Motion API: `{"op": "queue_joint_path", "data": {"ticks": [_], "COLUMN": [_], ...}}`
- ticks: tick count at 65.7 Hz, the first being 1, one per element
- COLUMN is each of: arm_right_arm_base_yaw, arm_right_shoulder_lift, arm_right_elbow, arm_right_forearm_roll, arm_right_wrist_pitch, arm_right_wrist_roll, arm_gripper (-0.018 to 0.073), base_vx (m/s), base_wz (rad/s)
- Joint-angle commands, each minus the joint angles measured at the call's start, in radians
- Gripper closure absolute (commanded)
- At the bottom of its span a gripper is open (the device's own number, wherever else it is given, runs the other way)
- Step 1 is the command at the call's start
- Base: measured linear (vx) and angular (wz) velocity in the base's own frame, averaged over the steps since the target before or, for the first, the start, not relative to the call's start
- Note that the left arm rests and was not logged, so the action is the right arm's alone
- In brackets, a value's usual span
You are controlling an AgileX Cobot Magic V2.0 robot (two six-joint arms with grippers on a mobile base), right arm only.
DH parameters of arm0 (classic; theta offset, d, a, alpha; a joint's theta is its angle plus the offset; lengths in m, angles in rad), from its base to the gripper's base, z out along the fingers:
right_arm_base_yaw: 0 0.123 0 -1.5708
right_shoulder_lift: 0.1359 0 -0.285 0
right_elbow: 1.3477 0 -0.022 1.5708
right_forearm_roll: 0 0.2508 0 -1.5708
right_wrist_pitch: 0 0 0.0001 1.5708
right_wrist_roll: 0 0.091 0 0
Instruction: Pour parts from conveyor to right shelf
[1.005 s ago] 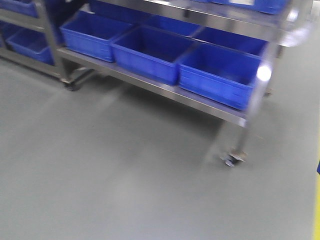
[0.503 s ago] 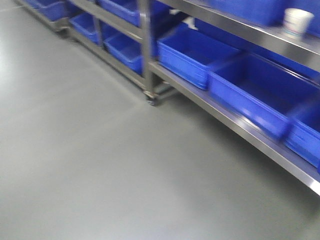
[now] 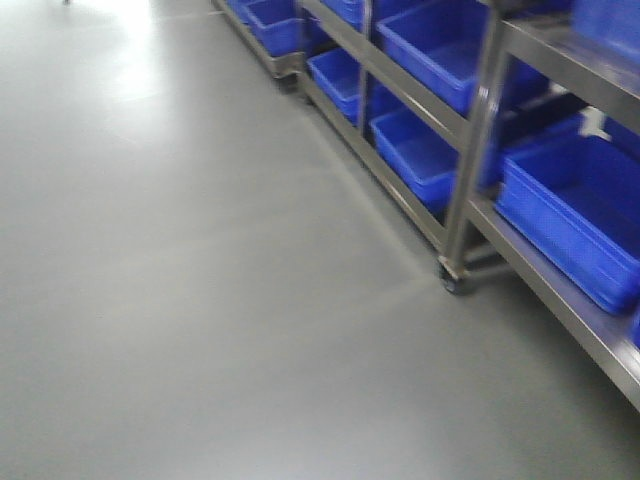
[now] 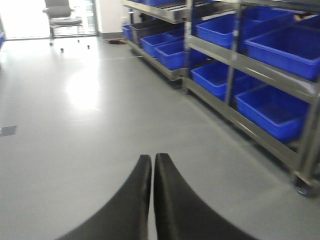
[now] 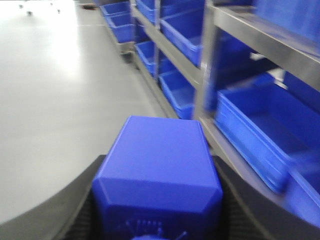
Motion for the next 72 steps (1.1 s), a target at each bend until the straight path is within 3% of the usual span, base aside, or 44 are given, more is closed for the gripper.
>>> {"op": "queue_joint_path", "data": {"ticks": [1, 32, 72], "arm_right_arm_base_yaw": [-0.004, -0.004, -0.004], "arm_right_shoulder_lift": [0.007, 0.007, 0.007], "arm_right_elbow": [-0.030, -0.030, -0.030], "arm_right_forearm_roll": [0.005, 0.005, 0.006], "arm_right_wrist_pitch": [-0.077, -0.077, -0.077], "arm_right_wrist_roll": [-0.007, -0.007, -0.007], "arm_gripper": [0.0564, 0.0564, 0.0564], "base_vx": [0.69, 0.70, 0.70], "base_wz": [0.57, 0.41, 0.12]}}
